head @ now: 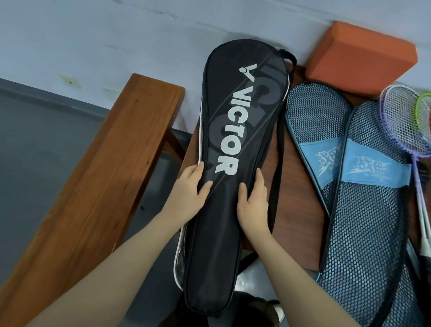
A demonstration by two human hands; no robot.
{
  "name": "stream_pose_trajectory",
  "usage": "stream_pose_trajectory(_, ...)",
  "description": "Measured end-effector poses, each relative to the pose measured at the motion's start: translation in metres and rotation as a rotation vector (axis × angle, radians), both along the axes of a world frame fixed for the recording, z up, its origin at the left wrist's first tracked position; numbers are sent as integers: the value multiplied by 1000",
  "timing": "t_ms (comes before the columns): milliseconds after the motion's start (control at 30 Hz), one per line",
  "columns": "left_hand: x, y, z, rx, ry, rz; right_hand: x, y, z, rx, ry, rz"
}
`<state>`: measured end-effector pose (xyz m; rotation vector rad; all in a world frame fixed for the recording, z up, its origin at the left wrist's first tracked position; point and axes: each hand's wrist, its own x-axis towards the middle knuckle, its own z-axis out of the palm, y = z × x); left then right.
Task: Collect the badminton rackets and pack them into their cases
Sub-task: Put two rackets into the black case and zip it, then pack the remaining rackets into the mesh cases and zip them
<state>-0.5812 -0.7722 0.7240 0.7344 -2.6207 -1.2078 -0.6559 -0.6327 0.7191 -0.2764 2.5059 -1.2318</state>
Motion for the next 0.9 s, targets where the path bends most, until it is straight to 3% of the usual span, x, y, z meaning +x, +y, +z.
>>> stream_pose_trajectory(300, 5, -6, 11, -396, -137, -37, -5, 5, 7, 318, 187, 103)
stream_pose_trajectory(600, -18, 62, 52, -442, 9, -150, -33, 94, 59, 254, 291, 182)
stream_pose_trajectory(733, -55, 125, 63, -437, 71, -279, -61, 168, 69, 452, 430, 199)
stream_pose_trajectory(900, -109, 215, 64, -400, 29, -417, -106, 274, 64, 530, 318, 31)
